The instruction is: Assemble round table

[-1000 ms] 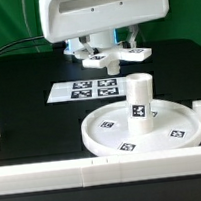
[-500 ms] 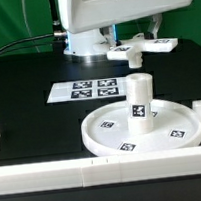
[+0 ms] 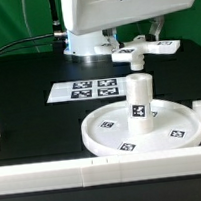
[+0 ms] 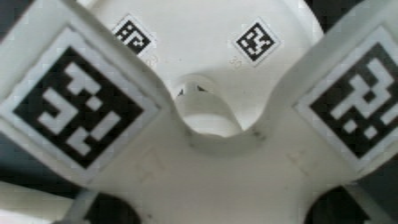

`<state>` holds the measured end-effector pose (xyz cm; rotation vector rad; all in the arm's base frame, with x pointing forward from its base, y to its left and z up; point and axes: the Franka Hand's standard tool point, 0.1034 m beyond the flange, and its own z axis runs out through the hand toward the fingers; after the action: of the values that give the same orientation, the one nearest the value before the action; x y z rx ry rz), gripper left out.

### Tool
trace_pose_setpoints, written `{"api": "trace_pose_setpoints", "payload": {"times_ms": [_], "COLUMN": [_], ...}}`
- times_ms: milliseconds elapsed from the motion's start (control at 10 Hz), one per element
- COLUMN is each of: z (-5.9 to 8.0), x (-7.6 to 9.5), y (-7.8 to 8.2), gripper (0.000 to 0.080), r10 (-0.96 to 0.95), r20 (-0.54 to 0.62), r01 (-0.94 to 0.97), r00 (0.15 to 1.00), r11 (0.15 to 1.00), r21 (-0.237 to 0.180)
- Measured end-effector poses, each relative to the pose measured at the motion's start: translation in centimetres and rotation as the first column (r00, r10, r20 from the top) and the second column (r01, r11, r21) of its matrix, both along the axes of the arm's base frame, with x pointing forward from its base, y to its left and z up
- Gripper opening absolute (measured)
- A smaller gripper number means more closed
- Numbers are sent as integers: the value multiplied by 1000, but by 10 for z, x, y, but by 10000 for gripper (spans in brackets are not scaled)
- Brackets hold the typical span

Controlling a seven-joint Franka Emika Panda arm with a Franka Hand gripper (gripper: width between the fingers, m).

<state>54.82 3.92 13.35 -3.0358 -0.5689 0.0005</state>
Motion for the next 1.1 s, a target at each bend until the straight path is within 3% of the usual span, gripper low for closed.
{"api": "trace_pose_setpoints", "payload": {"times_ms": [200, 1100], "z": [-6, -4], "x": [10, 4], "y": [-1, 2], "gripper": [443, 443], "r10": [74, 63], "r20": [-11, -14], "r01": [-75, -63], "r00": [997, 998], "r11": [997, 998], "r21": [-32, -28]}}
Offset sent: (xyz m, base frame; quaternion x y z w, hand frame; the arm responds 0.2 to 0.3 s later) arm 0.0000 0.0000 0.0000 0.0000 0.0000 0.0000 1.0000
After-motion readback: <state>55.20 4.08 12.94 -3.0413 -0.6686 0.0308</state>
